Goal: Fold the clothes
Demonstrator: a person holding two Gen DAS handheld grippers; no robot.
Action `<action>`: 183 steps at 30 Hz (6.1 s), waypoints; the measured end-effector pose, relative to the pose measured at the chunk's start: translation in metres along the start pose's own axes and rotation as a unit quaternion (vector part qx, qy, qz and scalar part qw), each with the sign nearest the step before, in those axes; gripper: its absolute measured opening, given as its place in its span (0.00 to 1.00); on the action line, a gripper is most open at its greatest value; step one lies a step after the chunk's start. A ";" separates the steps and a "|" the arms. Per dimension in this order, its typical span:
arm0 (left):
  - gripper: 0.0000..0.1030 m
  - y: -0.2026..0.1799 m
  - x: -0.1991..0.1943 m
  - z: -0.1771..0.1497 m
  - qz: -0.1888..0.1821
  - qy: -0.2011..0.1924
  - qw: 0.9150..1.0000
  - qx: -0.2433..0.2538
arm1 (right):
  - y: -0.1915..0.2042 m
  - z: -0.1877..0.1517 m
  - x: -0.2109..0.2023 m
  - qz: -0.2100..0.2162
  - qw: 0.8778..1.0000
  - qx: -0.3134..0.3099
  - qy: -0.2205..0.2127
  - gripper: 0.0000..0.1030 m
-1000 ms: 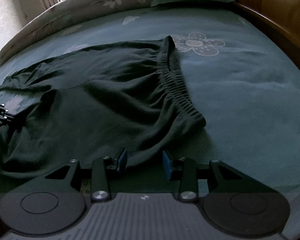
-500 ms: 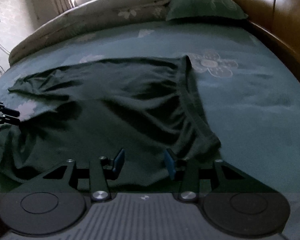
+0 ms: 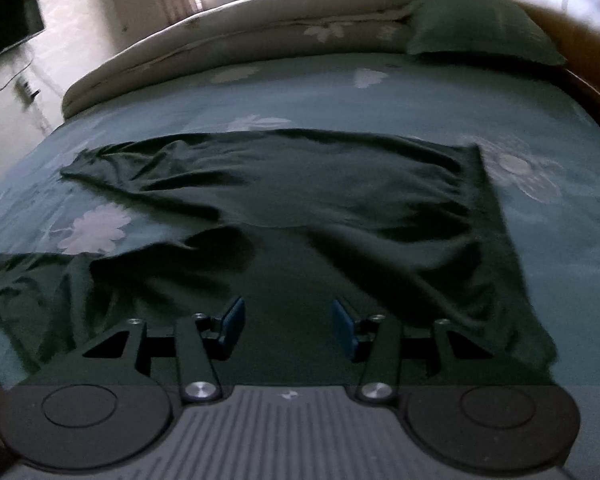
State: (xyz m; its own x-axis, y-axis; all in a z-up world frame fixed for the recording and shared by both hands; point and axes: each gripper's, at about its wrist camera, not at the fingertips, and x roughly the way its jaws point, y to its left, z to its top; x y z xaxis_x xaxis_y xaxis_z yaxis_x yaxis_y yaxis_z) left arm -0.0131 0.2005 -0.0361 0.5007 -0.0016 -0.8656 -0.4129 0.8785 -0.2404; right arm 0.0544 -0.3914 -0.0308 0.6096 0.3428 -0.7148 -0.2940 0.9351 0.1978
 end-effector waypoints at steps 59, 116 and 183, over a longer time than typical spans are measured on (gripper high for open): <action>0.10 0.106 -0.018 -0.011 0.049 -0.050 0.985 -0.158 | 0.103 0.029 0.051 0.049 0.995 -0.074 0.040 0.60; 0.07 0.073 -0.023 -0.056 0.085 -0.073 0.991 -0.076 | 0.117 0.022 0.054 0.052 0.992 -0.098 0.056 0.63; 0.61 -0.024 0.021 -0.048 -0.229 0.130 0.921 0.288 | 0.273 -0.035 0.081 0.269 0.922 -0.199 0.195 0.86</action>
State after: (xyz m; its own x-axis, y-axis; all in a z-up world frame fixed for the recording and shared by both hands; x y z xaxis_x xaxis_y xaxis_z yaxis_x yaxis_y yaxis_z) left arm -0.0298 0.1564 -0.0696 0.2912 -0.4829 -0.8258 0.3059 0.8649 -0.3979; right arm -0.0020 -0.1109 -0.0585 0.0072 0.6165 -0.7873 -0.7708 0.5050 0.3884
